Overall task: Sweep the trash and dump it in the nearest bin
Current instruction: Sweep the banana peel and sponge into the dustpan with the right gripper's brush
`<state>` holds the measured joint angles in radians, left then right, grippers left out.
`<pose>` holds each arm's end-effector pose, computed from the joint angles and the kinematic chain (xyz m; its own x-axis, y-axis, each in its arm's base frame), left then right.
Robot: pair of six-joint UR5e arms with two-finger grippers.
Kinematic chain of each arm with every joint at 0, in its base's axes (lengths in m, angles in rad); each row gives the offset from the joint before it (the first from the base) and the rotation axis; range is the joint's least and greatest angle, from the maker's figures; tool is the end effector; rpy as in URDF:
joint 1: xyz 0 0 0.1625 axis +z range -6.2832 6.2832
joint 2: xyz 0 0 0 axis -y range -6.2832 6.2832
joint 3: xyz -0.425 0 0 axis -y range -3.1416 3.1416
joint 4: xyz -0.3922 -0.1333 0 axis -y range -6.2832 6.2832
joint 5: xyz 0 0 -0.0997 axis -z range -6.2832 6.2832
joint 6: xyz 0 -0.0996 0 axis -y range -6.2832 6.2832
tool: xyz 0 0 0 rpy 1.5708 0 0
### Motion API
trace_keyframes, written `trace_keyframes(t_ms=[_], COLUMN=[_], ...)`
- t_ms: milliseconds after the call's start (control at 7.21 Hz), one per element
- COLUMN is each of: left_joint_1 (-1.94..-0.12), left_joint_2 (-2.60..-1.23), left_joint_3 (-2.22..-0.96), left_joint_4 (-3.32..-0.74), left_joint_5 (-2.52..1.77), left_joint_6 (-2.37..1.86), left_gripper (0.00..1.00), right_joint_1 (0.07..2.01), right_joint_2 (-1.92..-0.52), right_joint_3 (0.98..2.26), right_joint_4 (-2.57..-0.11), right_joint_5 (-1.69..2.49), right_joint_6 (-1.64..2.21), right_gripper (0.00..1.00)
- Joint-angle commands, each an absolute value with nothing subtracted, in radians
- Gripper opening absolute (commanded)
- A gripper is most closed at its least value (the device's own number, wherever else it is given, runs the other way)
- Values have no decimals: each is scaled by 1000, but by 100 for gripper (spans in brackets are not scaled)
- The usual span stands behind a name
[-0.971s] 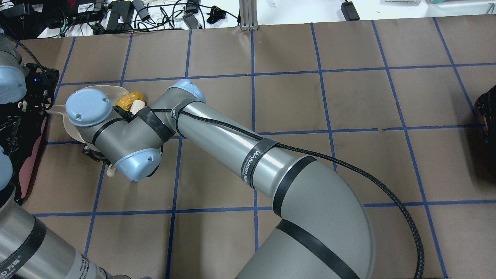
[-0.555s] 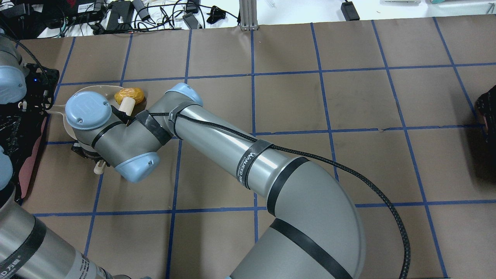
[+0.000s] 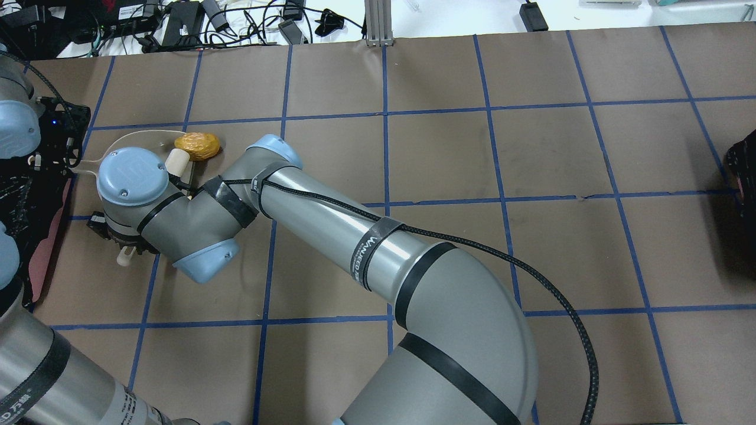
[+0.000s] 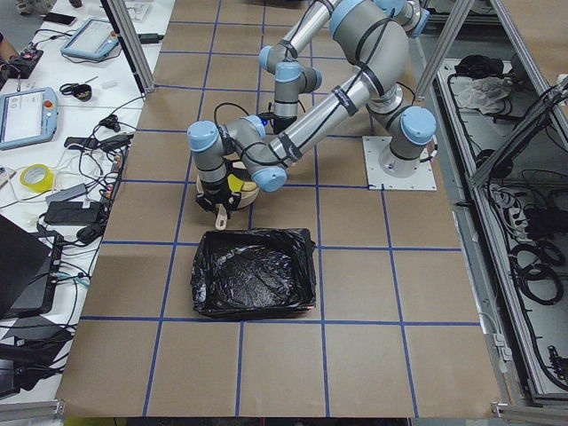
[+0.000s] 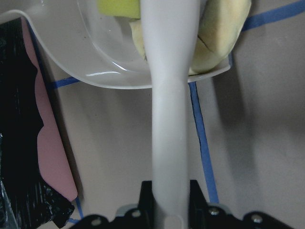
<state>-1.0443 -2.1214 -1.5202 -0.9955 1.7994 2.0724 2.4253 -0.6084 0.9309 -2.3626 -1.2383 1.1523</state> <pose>0.2426 -0.6377 0.2474 -0.0386 0.9983 0.0427 0.9718 0.0275 0.2343 0.7517 -0.4345 0.2422 -0.8216 0.2059 -0.5315 0.1920 0.9780 0.0822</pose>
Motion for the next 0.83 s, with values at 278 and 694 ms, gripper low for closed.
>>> trace_keyframes(t_ms=[278, 694], left_joint_1=[-1045, -1045], left_joint_2=[-2120, -2123], left_joint_3=[-1526, -1526], left_joint_4=[-996, -996], left_joint_5=[1799, 1799], left_joint_6=[2069, 2068], left_gripper=[0, 0], right_joint_1=[2370, 2281], right_joint_2=[-714, -724], right_joint_3=[934, 939], right_joint_4=[-2193, -2166], right_joint_5=[-1235, -1308], right_joint_6=[1120, 884], right_gripper=[0, 0])
